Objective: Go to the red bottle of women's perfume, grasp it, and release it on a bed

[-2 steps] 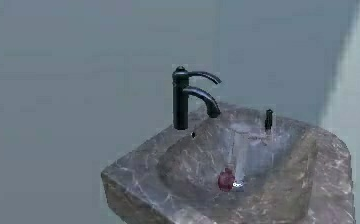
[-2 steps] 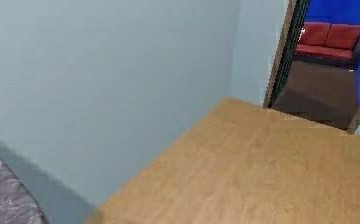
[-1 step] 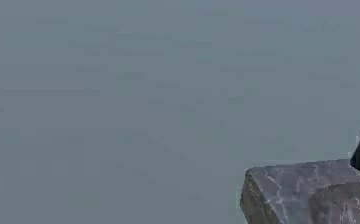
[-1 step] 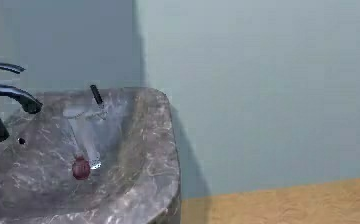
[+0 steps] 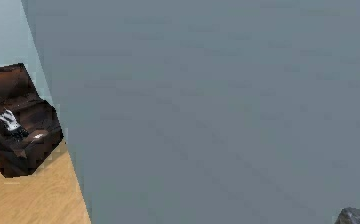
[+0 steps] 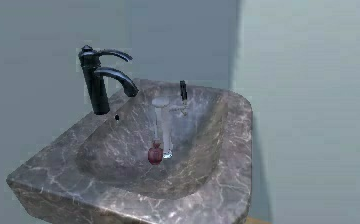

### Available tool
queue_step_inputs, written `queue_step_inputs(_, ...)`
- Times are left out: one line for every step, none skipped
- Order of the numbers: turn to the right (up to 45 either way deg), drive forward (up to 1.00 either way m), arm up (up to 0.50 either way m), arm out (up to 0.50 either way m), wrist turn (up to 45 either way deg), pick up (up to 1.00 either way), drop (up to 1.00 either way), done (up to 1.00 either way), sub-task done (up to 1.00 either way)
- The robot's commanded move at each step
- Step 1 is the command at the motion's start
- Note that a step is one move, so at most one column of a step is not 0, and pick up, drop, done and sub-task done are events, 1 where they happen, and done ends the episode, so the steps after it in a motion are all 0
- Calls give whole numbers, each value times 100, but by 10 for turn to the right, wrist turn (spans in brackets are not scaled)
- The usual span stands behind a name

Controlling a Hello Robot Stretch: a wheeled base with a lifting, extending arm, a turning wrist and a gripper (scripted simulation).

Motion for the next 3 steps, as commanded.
queue_step_inputs(0,0,50,0,0,0,0,0,0)
queue_step_inputs(0,0,38,0,0,0,0,0,0)
queue_step_inputs(0,0,0,28,0,0,0,0,0)
